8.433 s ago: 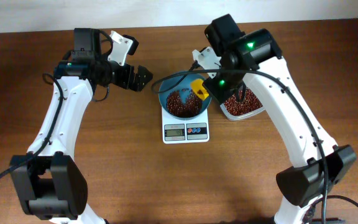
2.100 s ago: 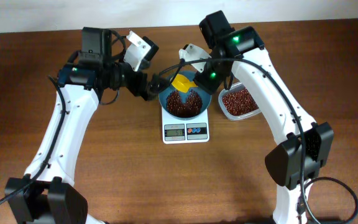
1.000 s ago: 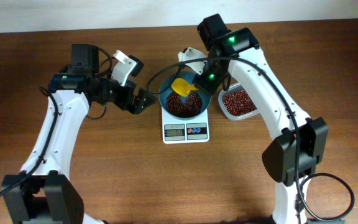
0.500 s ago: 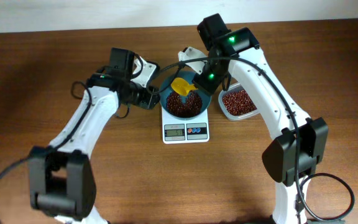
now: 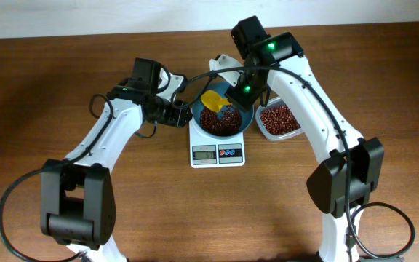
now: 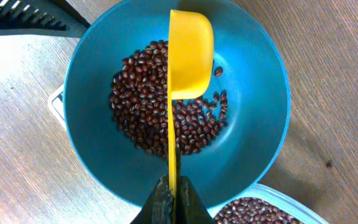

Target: Scoop item into bowl and weigh 50g on scale

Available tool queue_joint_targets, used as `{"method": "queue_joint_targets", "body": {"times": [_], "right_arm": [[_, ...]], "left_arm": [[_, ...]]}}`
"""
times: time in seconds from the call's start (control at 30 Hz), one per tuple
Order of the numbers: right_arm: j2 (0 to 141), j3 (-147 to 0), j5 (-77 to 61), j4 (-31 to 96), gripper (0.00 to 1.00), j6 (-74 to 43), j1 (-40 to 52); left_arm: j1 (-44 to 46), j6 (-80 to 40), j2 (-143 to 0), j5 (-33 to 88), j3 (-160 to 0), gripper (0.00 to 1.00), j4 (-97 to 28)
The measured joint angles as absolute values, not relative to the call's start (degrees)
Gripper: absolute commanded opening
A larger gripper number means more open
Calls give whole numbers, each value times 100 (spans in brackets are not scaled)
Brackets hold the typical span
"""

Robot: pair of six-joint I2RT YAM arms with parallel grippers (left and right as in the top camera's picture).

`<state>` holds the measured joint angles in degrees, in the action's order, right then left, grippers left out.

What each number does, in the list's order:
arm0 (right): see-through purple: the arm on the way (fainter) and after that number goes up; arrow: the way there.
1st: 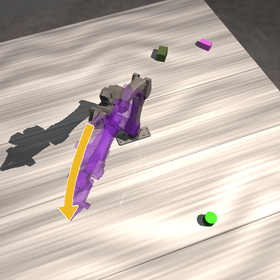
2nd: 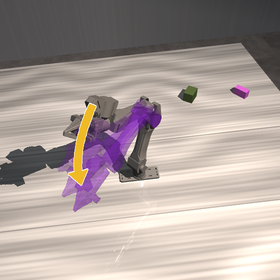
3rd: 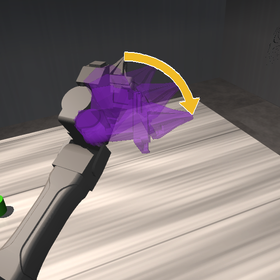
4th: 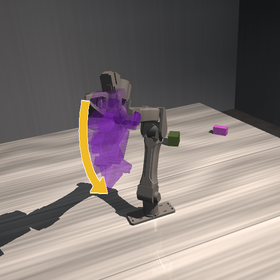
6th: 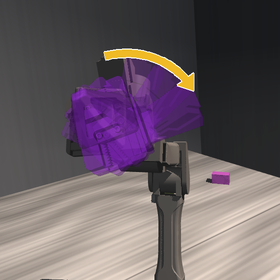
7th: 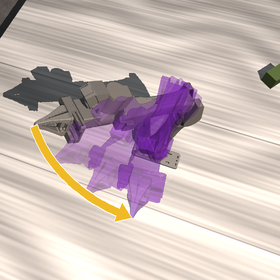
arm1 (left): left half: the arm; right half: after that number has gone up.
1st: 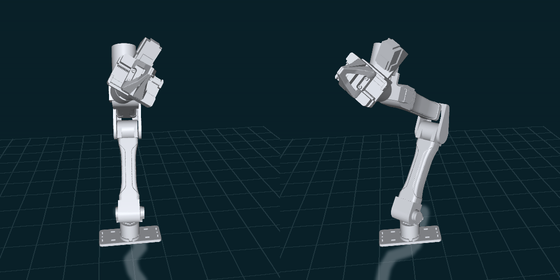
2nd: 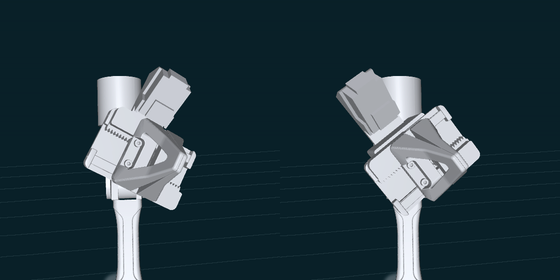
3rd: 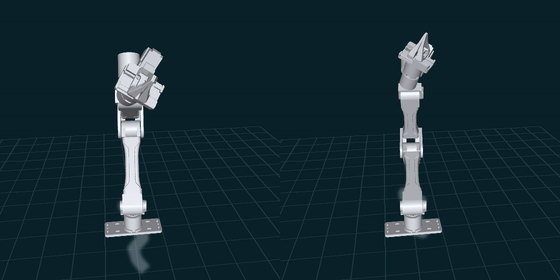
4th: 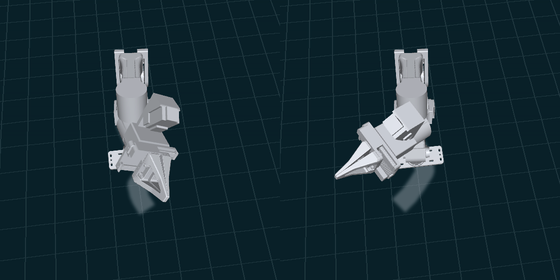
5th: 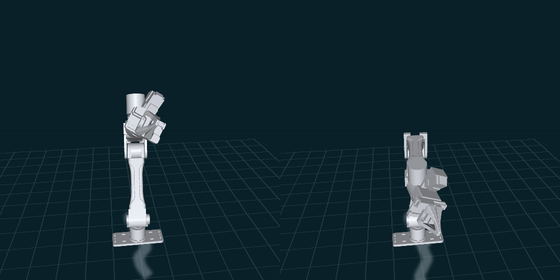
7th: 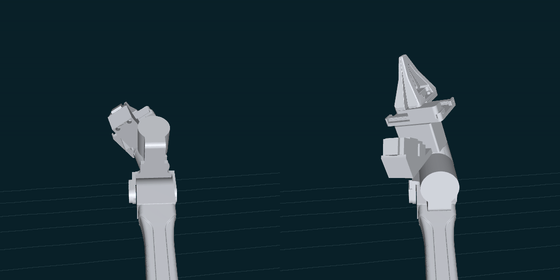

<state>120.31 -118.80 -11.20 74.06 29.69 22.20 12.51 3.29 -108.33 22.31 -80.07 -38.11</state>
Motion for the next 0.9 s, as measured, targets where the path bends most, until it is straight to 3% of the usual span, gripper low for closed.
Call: {"method": "queue_joint_targets", "body": {"times": [0.47,0.9], "right_arm": [[12031,-11880,-1726,7474,4,2864,2523],[12031,-11880,-902,7634,4,2158,2530]], "left_arm": [[209,233,-10274,2014,-8025,70,-3979],[292,231,-10274,2073,-8025,74,-4110]]}}
